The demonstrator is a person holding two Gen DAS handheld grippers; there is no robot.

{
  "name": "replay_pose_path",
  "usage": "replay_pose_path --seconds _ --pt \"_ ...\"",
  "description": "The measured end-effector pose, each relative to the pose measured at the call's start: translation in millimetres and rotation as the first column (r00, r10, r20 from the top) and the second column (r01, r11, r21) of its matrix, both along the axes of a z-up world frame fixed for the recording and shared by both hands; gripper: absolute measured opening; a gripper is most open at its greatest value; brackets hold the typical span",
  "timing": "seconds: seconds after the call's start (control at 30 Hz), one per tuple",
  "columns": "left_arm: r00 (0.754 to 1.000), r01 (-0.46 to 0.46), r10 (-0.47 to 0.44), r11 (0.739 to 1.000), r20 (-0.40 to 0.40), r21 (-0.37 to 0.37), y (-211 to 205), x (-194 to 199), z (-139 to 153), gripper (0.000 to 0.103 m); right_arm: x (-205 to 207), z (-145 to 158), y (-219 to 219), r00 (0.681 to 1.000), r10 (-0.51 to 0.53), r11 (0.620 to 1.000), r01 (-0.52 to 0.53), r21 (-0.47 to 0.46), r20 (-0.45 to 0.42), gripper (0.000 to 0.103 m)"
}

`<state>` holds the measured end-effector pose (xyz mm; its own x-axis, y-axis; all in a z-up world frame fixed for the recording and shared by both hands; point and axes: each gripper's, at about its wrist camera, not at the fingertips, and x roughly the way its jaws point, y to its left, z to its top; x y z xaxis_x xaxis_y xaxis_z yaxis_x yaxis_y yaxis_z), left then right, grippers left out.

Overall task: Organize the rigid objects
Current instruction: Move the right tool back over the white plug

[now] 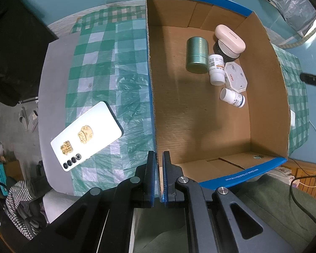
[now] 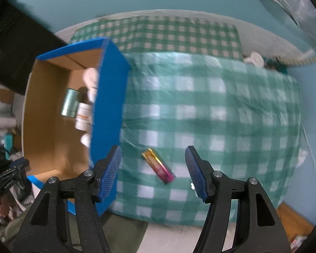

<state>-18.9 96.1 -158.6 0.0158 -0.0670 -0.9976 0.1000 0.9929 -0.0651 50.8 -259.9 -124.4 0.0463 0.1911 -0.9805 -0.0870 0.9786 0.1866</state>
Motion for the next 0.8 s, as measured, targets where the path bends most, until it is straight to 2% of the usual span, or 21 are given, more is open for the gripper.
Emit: replay_pose_path --seconds 0.3,0.53,0.8 --pt "1.000 0.002 -0.002 1.000 -0.006 0.001 0.1 -0.6 -2.5 0.006 -21.9 -27.8 -58.0 0.984 -0.155 0.988 0.154 -0.020 -0.090 0.064" --pt "1.000 0.002 -0.002 1.000 -0.006 0.001 0.7 -0.5 -2.9 0.006 -35.6 -57.2 -77.3 0.971 -0.199 0.980 0.192 -0.060 -0.135 0.065" --pt "1.000 0.001 -0.001 1.000 -0.007 0.001 3.5 0.9 -2.4 0.006 -46.7 -92.0 -100.0 0.943 -0.271 0.963 0.265 -0.056 -0.193 0.065"
